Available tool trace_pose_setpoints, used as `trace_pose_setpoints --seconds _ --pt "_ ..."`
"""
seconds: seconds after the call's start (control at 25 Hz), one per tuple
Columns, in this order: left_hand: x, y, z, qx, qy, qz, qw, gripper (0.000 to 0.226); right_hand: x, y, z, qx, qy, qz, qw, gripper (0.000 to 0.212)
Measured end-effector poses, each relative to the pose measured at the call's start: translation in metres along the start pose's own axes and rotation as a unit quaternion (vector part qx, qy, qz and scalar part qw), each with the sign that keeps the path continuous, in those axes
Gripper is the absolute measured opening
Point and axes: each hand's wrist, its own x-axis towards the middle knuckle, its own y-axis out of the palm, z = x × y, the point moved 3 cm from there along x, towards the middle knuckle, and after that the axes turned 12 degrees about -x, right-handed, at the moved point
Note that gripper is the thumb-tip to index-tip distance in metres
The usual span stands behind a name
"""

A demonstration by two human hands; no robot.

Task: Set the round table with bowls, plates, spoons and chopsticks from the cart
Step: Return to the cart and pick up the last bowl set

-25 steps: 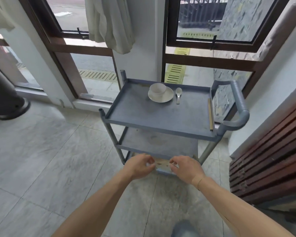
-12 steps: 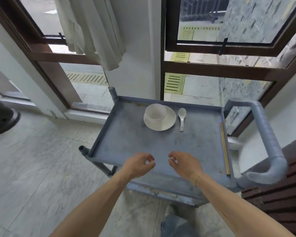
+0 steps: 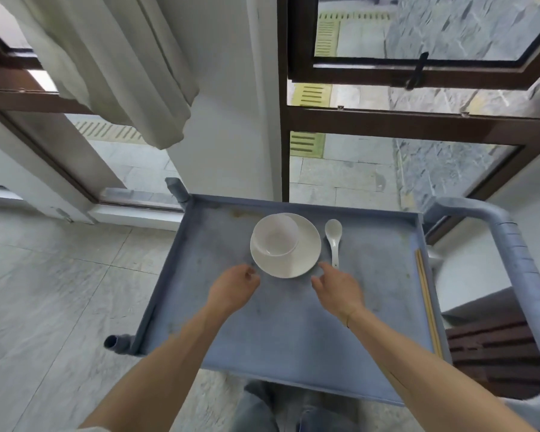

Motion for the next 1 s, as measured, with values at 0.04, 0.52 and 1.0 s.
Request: trace_pose_setpoints --seconds 0.04,0.52,1.0 --pt "0.013 -0.004 0.000 -0.008 -0.003 -0.004 1.000 0.022 0.010 0.002 0.003 0.002 0.009 0.003 1.000 0.035" --pt "0.107 -0.010 0.000 -0.102 -0.002 0.063 0.993 0.028 0.055 0.019 0.018 0.242 0.196 -0.005 0.950 0.046" --pt "0.097 -0.006 -0.007 -0.335 -0.111 0.115 0.929 0.034 0.045 0.016 0.013 0.393 0.208 -0.030 0.895 0.055"
